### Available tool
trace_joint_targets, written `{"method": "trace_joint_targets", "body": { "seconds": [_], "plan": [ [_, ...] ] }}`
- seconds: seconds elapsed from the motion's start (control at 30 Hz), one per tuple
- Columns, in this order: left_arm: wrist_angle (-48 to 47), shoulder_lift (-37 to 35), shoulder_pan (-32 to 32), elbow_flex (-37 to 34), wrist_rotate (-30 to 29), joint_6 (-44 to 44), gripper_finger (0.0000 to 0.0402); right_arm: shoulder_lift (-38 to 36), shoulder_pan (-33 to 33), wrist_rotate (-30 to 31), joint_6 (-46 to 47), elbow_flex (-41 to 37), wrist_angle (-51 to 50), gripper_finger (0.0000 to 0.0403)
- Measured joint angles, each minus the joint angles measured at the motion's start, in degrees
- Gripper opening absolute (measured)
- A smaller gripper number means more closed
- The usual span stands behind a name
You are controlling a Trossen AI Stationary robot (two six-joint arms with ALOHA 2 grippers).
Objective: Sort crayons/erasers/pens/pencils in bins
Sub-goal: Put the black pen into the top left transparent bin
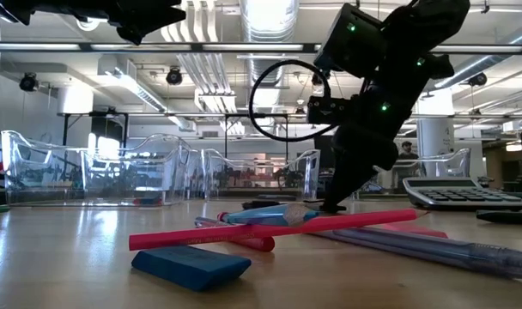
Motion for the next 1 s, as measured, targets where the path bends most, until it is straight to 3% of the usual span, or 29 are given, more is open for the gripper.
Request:
{"method": "trace_joint_targets", "body": {
  "seconds": [0.2, 0.47, 0.67, 0.87, 1.0],
  "plan": [
    [0.0, 0.0, 0.0, -0.1, 0.0, 0.0, 0.0201, -4.7, 1.2, 0.3, 0.0, 0.0, 0.7, 0.0015],
    [-0.3, 1.1, 0.0, -0.1, 0.0, 0.0, 0.0201, -10.4, 4.3, 7.8, -1.1, -0.5, 3.6, 0.0015],
    [1.7, 2.5, 0.0, 0.0, 0.0, -0.1, 0.0201, -16.3, 4.9, 6.9, -6.1, -7.4, 20.9, 0.0016],
    [7.4, 6.9, 0.0, -0.1, 0.0, -1.5, 0.0201, -20.8, 4.8, 1.8, -10.1, -16.5, 42.9, 0.0017],
    [11.8, 11.6, 0.0, 0.2, 0.0, -1.6, 0.0201, -22.1, 4.8, 1.7, -10.3, -20.0, 50.2, 0.0017]
  ]
}}
